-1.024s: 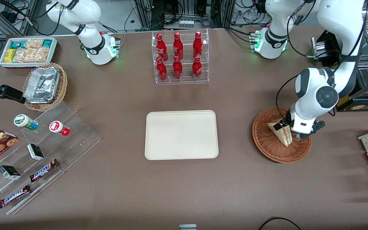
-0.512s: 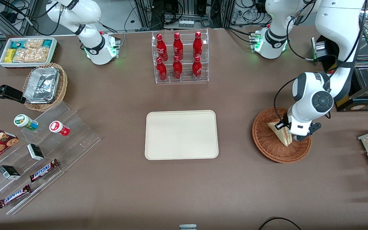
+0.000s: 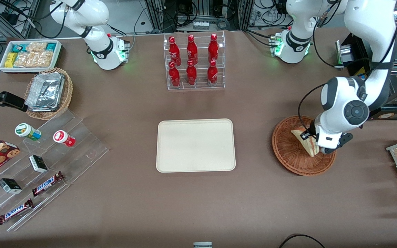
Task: Place sandwich from basket to tray
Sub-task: 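Close the left gripper on the sandwich's upright edge, then lift the sandwich and carry it with the left gripper over the cream tray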
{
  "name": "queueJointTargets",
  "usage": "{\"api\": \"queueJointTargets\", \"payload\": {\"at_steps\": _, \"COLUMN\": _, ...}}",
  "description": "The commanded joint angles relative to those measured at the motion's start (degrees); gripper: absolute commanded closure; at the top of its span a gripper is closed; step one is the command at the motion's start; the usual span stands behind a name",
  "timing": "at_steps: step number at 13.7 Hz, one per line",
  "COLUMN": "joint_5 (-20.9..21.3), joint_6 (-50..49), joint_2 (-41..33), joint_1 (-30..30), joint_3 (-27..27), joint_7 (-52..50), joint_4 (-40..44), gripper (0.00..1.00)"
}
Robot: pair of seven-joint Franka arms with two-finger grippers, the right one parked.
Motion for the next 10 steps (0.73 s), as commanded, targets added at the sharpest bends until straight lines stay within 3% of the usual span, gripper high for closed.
{"api": "queueJointTargets", "payload": {"at_steps": 1, "joint_5": 0.5, "joint_6": -7.7, "joint_2": -0.9, "joint_1": -3.0, "joint_3": -0.2, "joint_7": -0.4, "joint_4": 6.0, "gripper": 1.0}}
{"api": "queueJointTargets", "payload": {"at_steps": 10, "joint_5": -0.3, "joint_6": -11.1, "joint_2": 2.6, "joint_1": -19.7, "joint_3": -0.7, "joint_7": 0.9, "joint_4": 16.3, "gripper": 1.0}}
